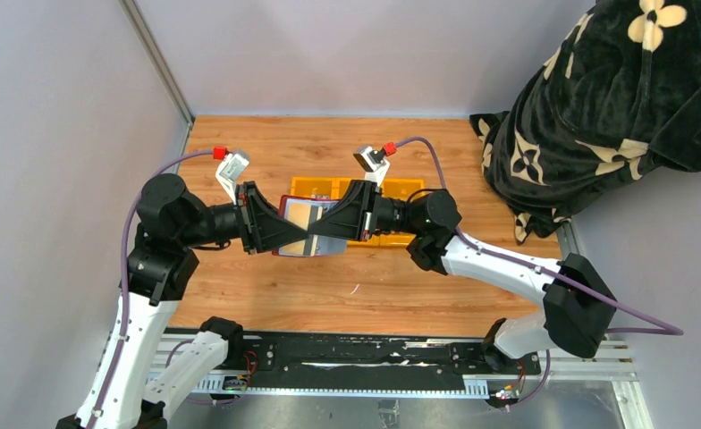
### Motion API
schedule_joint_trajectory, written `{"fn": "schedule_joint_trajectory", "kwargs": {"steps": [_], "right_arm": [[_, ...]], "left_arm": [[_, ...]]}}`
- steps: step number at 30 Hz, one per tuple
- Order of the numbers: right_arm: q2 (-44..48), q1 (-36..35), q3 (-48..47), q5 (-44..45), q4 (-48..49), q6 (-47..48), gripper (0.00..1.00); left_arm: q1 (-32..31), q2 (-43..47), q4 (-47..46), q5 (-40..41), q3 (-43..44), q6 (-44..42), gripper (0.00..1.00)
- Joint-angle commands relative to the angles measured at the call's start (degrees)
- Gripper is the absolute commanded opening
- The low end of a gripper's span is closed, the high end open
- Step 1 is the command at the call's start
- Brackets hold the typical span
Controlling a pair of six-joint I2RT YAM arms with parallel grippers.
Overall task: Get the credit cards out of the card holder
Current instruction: Remove the credit card from the card holder.
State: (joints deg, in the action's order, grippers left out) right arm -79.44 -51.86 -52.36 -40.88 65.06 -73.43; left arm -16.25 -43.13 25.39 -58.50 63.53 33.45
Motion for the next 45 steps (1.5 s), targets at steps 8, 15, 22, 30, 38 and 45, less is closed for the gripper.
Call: {"fn": "schedule_joint_trajectory", "kwargs": {"steps": [8,15,22,30,38,45], "right_arm": [[3.84,0.25,4.32,1.94,6.83,-1.29,0.03],[6.93,0.61,6.12,1.67,5.92,0.22,0.14],[5.56,0.35,4.38,0.74,7.77,-0.66,0.27],[6.96,0.35,5.70,0.65,3.75,1.76,0.07],[12.19,0.44,7.36,1.97,-6.42,8.63,0.00],[12.71,0.35,7.33,1.57,-7.66,9.04,0.07]], "left_arm": [[-0.27,0.45,-2.88,-6.53,1.34,4.38,0.12],[-0.27,0.27,-2.81,-6.26,1.68,4.17,0.09],[-0.27,0.08,-2.93,-5.77,1.86,4.43,0.07],[-0.23,-0.03,-2.93,-5.23,2.61,4.34,0.00],[-0.20,-0.17,-2.84,-5.14,3.80,4.34,0.00],[-0.27,-0.31,-2.82,-5.11,4.09,4.25,0.00]]}}
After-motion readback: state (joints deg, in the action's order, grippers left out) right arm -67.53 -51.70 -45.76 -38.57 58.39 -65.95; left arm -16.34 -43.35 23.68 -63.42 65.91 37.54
